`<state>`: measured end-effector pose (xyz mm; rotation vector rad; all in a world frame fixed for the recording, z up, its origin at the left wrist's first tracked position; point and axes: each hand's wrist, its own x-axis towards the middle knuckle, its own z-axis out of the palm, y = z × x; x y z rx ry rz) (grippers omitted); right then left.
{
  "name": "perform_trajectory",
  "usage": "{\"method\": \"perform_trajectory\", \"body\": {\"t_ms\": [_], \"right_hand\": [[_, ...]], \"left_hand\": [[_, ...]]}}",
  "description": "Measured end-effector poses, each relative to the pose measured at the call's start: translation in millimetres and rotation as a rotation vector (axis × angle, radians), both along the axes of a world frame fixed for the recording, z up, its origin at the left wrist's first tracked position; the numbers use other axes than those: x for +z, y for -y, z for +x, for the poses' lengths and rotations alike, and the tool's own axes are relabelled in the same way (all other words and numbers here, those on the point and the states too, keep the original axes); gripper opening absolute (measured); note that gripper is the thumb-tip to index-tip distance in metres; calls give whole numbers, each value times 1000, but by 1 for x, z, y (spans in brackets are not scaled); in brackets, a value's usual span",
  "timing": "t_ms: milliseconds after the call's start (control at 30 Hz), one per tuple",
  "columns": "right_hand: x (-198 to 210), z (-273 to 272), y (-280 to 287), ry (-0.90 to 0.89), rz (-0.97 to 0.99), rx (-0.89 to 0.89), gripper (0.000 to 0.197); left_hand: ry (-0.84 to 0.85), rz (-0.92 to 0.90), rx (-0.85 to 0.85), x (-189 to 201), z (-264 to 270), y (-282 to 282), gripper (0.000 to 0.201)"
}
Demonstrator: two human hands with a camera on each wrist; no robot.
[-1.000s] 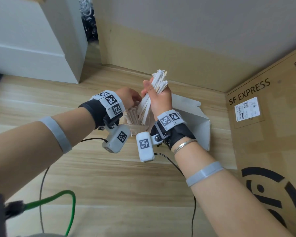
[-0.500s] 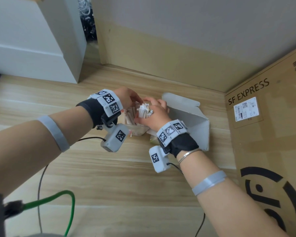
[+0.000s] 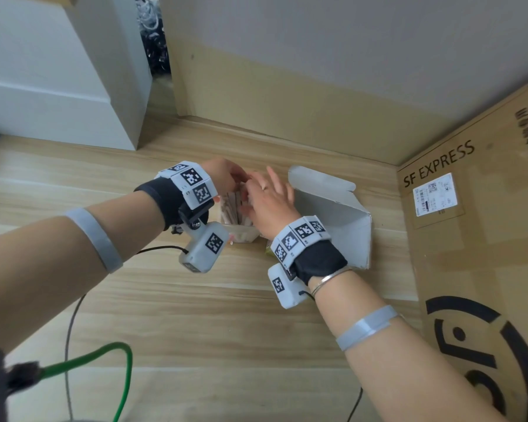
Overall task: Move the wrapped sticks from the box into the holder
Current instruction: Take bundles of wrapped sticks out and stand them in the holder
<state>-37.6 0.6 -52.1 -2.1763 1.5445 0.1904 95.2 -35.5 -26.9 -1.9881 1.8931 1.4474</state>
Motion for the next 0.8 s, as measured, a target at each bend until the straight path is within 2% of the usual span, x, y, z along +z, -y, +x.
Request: {"method": "perform_trajectory", "body": {"t_ms": [100,200,267,367,400,467,533,567,700,800], "right_hand": [[5,1,0,18,82,14,40],[14,-2,2,257,-40,-65,42],[15,-4,3,335,-58,-96,54],[5,-4,-2,46,47,7,63],[3,-5,-3,1,100,14,65],[2,-7,-3,81,150,-20,68],[3,-8,0,226,81,-91,67],[4,-9,2,239,46,-112,65],[1,-12,2,-28,115,-46,60],[0,-14,2,-29,141,-37,57]], "left_hand": [[16,4,-19,2,-1,-1,40],[34,-23,-35,3,-3,-1,36],[28,-16,-27,2,-3,-1,37],[54,-4,-23,1,-2,-1,38],[55,7,-6,1,-2,0,38],[53,8,-6,0,-2,0,39],[39,0,-13,0,-2,0,39],[31,-2,-13,-1,-2,0,39],[28,-4,-13,-1,-3,0,41],[41,-23,-15,0,-5,0,39]]}}
